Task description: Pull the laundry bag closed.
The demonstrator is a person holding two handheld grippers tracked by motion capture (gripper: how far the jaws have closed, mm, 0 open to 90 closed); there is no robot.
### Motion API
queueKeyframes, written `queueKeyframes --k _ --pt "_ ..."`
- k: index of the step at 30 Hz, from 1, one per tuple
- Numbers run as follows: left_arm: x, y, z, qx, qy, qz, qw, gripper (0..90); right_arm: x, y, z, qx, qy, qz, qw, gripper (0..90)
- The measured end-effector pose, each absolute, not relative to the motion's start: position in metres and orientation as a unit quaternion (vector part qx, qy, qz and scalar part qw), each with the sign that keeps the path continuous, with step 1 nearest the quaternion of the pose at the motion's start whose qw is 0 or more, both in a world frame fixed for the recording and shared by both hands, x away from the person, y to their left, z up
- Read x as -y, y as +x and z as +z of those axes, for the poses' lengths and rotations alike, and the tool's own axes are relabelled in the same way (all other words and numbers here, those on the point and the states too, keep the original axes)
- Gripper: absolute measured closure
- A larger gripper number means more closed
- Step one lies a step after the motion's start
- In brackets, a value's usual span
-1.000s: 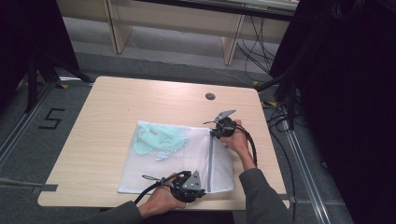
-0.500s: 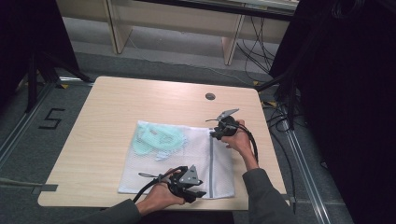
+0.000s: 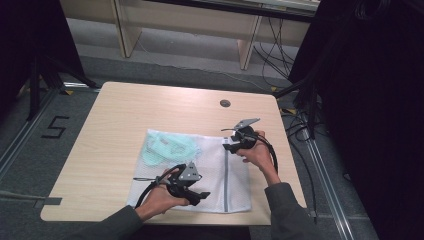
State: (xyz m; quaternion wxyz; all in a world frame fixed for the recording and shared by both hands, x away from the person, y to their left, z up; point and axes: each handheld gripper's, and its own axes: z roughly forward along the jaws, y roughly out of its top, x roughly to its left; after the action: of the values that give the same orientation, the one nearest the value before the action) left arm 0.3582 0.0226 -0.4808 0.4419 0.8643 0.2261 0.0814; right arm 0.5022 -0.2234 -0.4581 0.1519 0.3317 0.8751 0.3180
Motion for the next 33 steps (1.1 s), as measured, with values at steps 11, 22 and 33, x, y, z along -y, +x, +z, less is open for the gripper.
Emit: queueKeyframes --k 11,22,33 --pt "-0.051 0.36 -0.475 -0.257 0.854 0.083 0.445 32.0 0.219 0.474 -0.45 -0.882 0.311 0.325 0.14 46.2" --pt "-0.072 0.357 -0.468 -0.271 0.845 0.09 0.452 30.3 0.225 0.447 -0.453 -0.883 0.286 0.341 0.147 44.5" --pt "-0.083 0.355 -0.466 -0.272 0.846 0.096 0.448 29.3 0.23 0.427 -0.45 -0.878 0.303 0.346 0.13 42.5"
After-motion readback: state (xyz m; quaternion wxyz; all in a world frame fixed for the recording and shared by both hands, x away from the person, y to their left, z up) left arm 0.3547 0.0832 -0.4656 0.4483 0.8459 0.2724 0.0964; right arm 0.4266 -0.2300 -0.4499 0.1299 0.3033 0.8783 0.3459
